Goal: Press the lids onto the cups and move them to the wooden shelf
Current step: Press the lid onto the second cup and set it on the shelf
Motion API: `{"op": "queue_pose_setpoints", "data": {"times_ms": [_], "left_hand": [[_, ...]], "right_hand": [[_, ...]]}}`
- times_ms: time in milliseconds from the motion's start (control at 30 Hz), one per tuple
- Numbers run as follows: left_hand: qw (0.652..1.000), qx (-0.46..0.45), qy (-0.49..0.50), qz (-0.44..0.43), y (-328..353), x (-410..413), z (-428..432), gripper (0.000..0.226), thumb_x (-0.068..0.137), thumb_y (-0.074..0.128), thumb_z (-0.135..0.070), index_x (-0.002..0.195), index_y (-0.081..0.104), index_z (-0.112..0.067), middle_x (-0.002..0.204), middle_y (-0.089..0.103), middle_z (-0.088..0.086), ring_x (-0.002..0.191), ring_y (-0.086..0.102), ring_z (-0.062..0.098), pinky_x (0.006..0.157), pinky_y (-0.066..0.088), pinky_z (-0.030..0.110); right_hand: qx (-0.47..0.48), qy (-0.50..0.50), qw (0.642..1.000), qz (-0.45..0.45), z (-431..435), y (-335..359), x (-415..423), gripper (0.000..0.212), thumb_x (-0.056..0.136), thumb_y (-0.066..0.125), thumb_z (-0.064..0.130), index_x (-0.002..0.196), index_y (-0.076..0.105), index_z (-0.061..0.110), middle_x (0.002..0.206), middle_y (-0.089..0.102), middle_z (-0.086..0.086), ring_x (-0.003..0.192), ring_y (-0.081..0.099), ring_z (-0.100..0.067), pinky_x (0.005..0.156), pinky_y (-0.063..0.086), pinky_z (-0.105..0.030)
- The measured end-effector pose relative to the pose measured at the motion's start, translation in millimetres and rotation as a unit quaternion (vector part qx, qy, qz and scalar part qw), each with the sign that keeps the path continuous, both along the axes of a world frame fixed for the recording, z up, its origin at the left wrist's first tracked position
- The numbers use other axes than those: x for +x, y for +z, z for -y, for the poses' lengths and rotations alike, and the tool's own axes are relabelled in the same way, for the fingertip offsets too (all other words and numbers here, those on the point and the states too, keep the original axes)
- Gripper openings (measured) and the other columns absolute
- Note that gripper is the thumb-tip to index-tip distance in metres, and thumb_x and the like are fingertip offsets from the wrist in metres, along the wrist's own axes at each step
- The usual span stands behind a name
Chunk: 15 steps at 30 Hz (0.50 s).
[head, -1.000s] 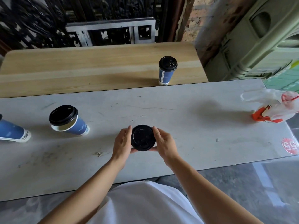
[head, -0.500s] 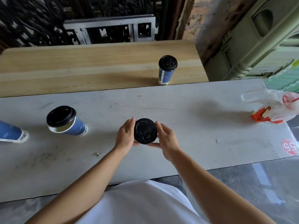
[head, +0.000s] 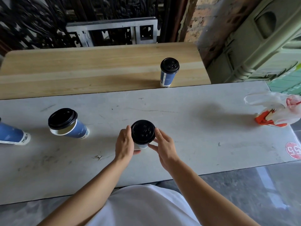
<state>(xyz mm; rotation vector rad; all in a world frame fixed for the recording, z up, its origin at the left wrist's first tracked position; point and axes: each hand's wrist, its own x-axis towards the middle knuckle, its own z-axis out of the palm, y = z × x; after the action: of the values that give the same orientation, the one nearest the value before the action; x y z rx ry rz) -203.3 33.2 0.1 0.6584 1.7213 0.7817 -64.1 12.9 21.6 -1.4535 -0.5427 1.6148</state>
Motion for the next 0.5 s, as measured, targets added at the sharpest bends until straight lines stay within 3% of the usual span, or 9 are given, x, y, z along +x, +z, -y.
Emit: {"op": "queue_pose_setpoints", "data": {"times_ms": [133,300,500], "left_hand": [[1.000,-0.004,-0.014,-0.007,-5.6,0.1,7.8,0.041,0.103,0.037,-0.056,0.111,0.059,-0.022,0.111,0.059,-0.002,0.101,0.061,0.013,0.056,0.063,0.037],[0.994,0.081,-0.053,-0.045,-9.1,-2.9,12.0,0.034,0.106,0.036,-0.050,0.092,0.059,-0.030,0.098,0.063,-0.009,0.093,0.064,0.007,0.050,0.060,0.029],[0.988,0.108,-0.109,-0.017,-14.9,-13.0,3.3,0.033,0.109,0.035,-0.040,0.097,0.065,-0.030,0.104,0.068,0.001,0.100,0.068,0.013,0.065,0.065,0.040]], "right_hand": [[-0.019,0.021,0.998,0.047,-2.5,-4.6,0.3,0.035,0.106,0.043,0.039,0.113,0.074,0.023,0.110,0.075,0.001,0.107,0.065,-0.011,0.086,0.056,-0.035],[-0.027,0.049,0.997,0.043,-2.0,-9.4,5.0,0.038,0.104,0.042,0.050,0.110,0.073,0.029,0.114,0.073,0.005,0.112,0.063,-0.004,0.088,0.060,-0.046],[-0.016,0.077,0.995,0.056,-7.5,-2.8,10.3,0.036,0.107,0.039,0.043,0.116,0.069,0.024,0.120,0.069,-0.004,0.119,0.062,-0.017,0.082,0.063,-0.048]]}}
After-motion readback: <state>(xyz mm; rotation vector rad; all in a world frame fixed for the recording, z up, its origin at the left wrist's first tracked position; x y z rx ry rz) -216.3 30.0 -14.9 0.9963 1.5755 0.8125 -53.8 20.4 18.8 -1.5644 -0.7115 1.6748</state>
